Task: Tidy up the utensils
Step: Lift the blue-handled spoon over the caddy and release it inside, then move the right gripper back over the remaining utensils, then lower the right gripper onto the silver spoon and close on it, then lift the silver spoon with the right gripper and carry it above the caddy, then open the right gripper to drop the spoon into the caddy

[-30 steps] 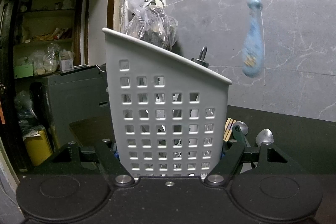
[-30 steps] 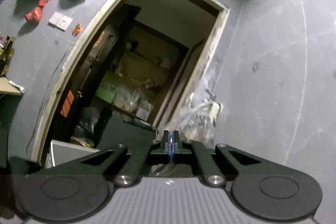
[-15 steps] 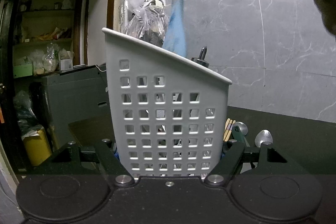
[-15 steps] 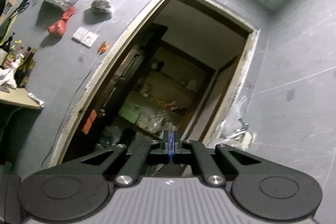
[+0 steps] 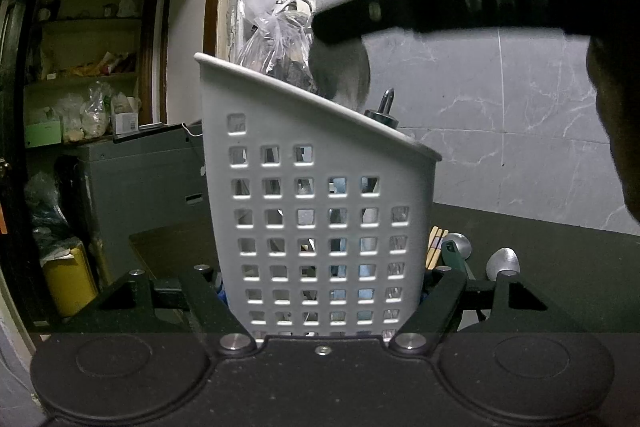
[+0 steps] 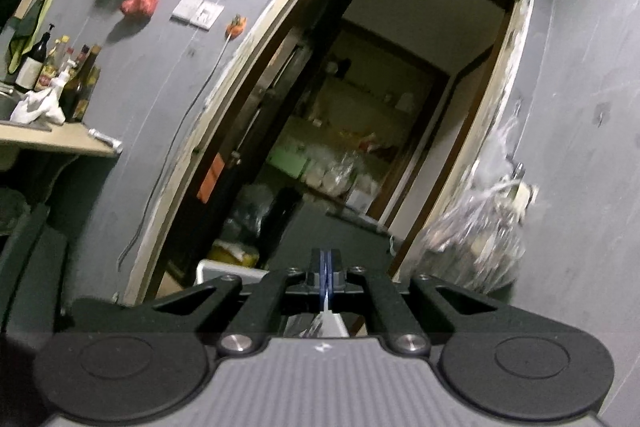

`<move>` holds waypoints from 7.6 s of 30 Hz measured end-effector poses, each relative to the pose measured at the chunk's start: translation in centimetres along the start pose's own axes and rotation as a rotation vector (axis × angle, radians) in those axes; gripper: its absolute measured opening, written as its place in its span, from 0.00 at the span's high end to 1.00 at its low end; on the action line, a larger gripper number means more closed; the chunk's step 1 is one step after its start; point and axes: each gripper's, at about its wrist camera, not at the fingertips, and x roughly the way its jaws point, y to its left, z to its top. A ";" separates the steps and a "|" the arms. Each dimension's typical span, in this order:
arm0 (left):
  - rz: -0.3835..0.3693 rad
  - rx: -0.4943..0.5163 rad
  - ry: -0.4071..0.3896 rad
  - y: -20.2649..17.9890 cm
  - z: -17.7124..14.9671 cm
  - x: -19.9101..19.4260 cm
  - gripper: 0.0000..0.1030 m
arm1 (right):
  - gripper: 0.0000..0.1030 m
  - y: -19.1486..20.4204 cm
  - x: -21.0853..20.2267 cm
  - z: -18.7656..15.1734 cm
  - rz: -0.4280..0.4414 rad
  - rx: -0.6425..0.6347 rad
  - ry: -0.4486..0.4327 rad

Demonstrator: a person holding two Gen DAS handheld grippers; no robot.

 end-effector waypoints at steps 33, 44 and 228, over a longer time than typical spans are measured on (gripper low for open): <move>0.001 0.005 0.002 0.0 0.1 0.0 0.26 | 0.00 -10.5 -4.9 -6.4 -0.218 0.399 0.084; 0.007 0.010 0.004 0.1 0.2 -0.1 0.26 | 0.00 -17.0 -5.6 -15.4 -0.201 0.907 0.243; -0.007 -0.003 0.012 -0.3 -0.4 1.3 0.26 | 0.95 -8.2 5.6 -5.3 0.044 0.570 -0.153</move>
